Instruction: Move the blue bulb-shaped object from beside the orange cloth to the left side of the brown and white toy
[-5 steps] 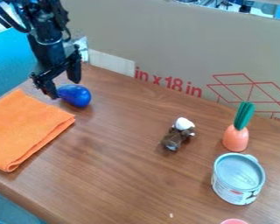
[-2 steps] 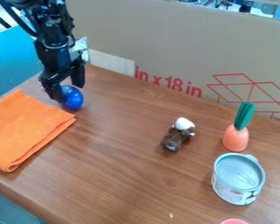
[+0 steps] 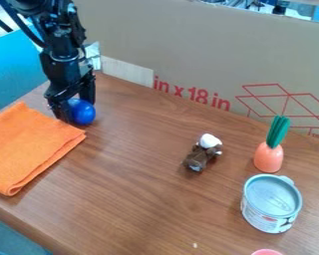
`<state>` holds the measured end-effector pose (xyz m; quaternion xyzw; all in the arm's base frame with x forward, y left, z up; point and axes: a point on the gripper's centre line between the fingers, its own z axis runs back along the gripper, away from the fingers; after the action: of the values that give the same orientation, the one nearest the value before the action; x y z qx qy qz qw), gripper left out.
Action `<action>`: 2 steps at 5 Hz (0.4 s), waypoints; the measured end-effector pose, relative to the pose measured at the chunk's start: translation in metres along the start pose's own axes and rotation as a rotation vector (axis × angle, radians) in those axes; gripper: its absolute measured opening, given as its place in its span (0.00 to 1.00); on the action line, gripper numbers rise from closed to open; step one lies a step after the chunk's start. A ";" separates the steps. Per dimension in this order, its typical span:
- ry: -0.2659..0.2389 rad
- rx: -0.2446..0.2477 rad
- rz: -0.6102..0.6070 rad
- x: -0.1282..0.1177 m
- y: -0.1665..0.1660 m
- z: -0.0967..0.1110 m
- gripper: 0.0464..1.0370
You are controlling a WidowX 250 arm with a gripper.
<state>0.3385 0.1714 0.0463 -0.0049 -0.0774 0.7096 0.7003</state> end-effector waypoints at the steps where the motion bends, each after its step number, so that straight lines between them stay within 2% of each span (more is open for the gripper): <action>1: -0.012 0.013 -0.041 -0.003 0.000 0.000 0.76; 2: -0.009 0.011 -0.161 -0.010 -0.004 0.001 0.76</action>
<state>0.3426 0.1612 0.0466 0.0084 -0.0770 0.6515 0.7547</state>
